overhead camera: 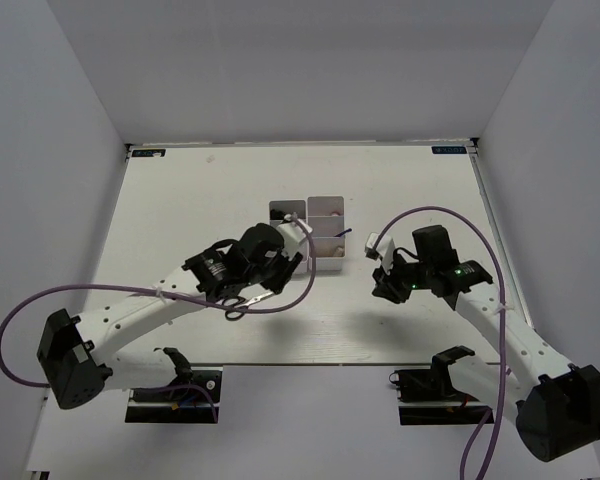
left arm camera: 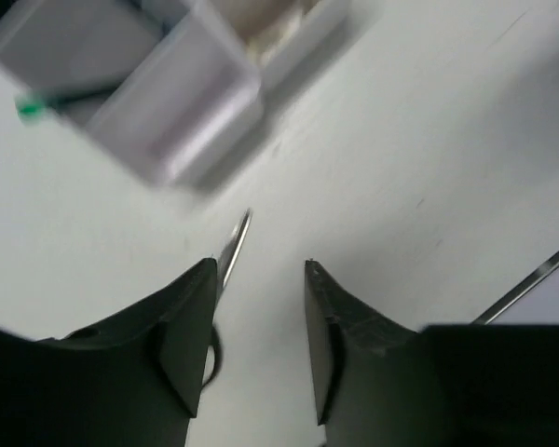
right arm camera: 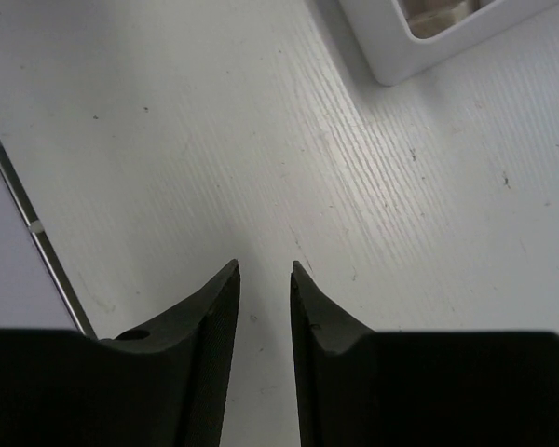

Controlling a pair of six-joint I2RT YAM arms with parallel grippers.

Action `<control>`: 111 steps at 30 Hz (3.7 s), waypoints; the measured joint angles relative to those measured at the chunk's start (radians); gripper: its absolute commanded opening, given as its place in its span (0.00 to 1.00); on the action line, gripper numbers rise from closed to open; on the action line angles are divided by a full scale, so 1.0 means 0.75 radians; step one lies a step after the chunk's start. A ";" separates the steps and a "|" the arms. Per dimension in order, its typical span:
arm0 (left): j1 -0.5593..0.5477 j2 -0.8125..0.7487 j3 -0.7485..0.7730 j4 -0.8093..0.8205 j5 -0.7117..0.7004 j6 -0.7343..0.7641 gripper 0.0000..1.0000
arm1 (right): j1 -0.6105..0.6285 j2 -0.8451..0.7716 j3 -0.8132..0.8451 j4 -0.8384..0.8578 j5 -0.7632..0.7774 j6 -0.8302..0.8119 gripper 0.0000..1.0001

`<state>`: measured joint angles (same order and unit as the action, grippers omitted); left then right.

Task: Sort the stationery into containers
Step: Pick up the scissors from the center of the board, then place the scissors in the storage box.

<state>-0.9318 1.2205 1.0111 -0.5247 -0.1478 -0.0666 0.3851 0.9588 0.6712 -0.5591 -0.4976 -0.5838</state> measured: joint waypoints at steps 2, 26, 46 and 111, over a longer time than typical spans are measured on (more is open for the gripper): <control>0.053 -0.042 -0.091 -0.095 0.007 -0.006 0.37 | 0.002 0.020 0.000 -0.003 -0.025 -0.006 0.34; 0.645 0.070 -0.407 -0.283 0.045 -0.406 0.31 | 0.002 0.008 -0.009 -0.011 -0.049 -0.036 0.35; 0.676 0.289 -0.365 -0.197 0.036 -0.426 0.26 | 0.001 -0.032 -0.020 -0.021 -0.048 -0.050 0.35; -0.028 0.614 0.470 -0.230 -0.947 0.827 0.31 | -0.026 -0.110 -0.044 -0.009 0.017 -0.034 0.50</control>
<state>-0.9527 1.6814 1.3636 -0.6975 -0.8577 0.5533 0.3656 0.8761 0.6384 -0.5655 -0.4847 -0.6090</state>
